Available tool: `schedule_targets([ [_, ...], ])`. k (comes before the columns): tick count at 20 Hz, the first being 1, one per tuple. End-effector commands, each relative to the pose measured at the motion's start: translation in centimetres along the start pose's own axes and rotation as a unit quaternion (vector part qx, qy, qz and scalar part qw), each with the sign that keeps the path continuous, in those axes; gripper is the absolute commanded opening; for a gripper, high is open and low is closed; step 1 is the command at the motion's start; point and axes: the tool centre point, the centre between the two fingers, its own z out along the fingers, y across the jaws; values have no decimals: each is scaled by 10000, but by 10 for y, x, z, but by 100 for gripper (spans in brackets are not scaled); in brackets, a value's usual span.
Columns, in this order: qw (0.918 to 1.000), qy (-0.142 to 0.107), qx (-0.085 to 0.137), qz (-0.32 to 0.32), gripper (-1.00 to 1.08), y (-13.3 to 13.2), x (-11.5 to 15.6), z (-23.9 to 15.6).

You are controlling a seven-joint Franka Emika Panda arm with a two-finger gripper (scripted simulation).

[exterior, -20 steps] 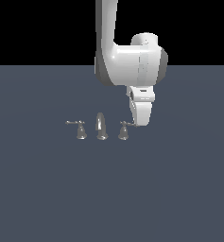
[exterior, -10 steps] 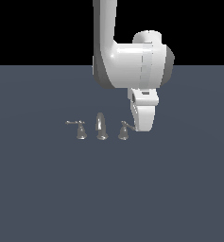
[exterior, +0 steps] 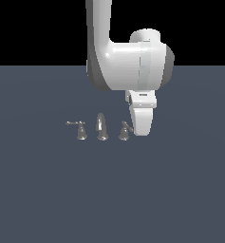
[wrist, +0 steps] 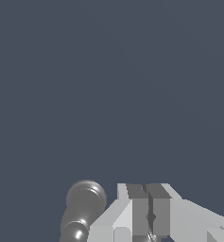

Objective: Turn on the faucet by rotating a designated handle.

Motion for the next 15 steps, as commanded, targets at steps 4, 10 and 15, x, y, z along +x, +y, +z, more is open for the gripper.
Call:
schedule_targets([
  [4, 10000, 4, -8, 32, -100, 7, -6, 0],
  [10, 10000, -21, -10, -77, -100, 0, -50, -1],
  [15, 9999, -36, -10, -145, -100, -5, -77, -1],
])
